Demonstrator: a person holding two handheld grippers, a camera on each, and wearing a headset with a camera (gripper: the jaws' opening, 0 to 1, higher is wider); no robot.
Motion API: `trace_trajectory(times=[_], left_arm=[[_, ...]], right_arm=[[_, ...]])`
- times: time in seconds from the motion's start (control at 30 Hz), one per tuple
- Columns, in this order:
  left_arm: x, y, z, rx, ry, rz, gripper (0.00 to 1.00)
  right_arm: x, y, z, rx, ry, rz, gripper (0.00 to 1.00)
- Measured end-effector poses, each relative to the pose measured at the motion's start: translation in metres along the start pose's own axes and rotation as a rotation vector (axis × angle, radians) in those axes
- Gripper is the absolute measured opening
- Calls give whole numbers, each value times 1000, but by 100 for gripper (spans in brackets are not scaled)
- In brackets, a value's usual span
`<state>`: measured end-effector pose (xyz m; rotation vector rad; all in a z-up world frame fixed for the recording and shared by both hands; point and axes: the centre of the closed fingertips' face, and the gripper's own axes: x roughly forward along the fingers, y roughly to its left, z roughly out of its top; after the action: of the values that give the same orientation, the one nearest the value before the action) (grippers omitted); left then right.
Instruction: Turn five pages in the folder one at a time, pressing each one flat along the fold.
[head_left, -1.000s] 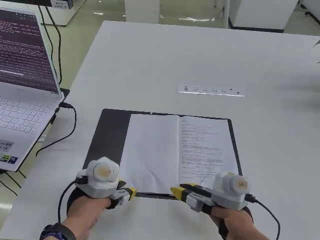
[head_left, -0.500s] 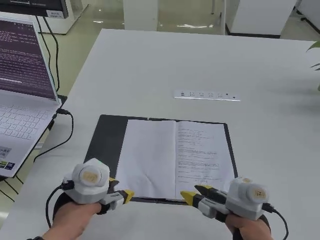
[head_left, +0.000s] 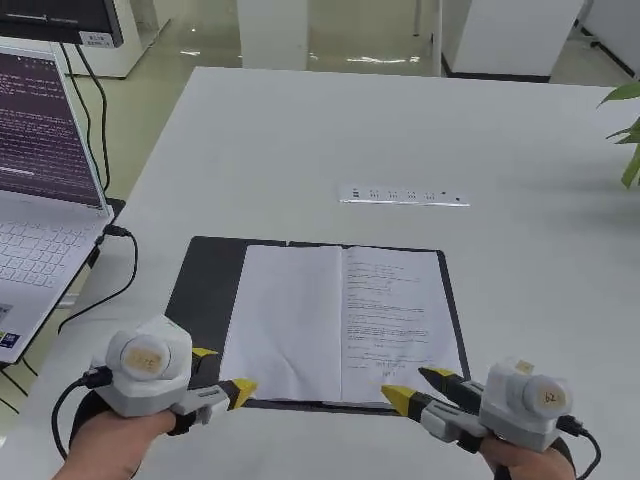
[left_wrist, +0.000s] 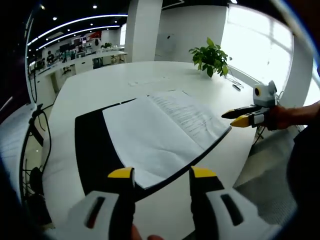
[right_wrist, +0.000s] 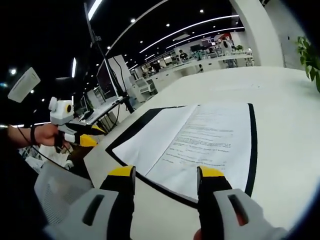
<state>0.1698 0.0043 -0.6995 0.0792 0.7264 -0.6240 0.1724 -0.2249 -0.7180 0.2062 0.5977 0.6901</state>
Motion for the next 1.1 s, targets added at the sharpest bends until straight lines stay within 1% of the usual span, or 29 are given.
trace_trajectory(times=[0.07, 0.2, 0.3, 0.37, 0.4, 0.43, 0.47, 0.53, 0.6, 0.63, 0.7, 0.83, 1.0, 1.1], left_arm=[[-3, 2, -2, 4, 0, 6, 44], [-14, 5, 0, -1, -24, 19, 47], [-22, 6, 4, -2, -40, 21, 50], [-24, 7, 3, 14, -31, 26, 53], [-26, 7, 2, 18, -28, 30, 54], [-28, 8, 2, 12, -34, 31, 54], [-30, 7, 4, -5, -50, 23, 55], [-33, 6, 3, 0, -57, 19, 58], [-36, 4, 3, 8, -58, 15, 60], [-38, 4, 3, 8, -61, 14, 61], [-42, 3, 5, -3, -81, 10, 63], [-47, 3, 7, -12, -107, 12, 66], [-47, 2, 8, -15, -108, 15, 67], [-45, 2, 13, -16, -113, 12, 68]], right_arm=[[-5, -2, 2, -9, -4, -5, 49], [-16, -5, 6, -47, 1, -18, 51], [-22, -7, 8, -96, 23, -33, 52], [-25, -5, 12, -136, 36, -33, 53], [-26, -4, 14, -142, 34, -34, 54], [-28, -3, 19, -149, 26, -35, 54], [-30, -3, 24, -147, 14, -38, 55], [-34, -3, 29, -165, 10, -44, 56], [-37, -4, 31, -177, 15, -49, 57], [-39, -5, 32, -178, 16, -51, 58], [-45, -6, 34, -180, 12, -57, 60], [-57, -12, 35, -153, -12, -80, 61], [-65, -18, 27, -134, -12, -105, 63], [-68, -17, 24, -123, -10, -112, 63]])
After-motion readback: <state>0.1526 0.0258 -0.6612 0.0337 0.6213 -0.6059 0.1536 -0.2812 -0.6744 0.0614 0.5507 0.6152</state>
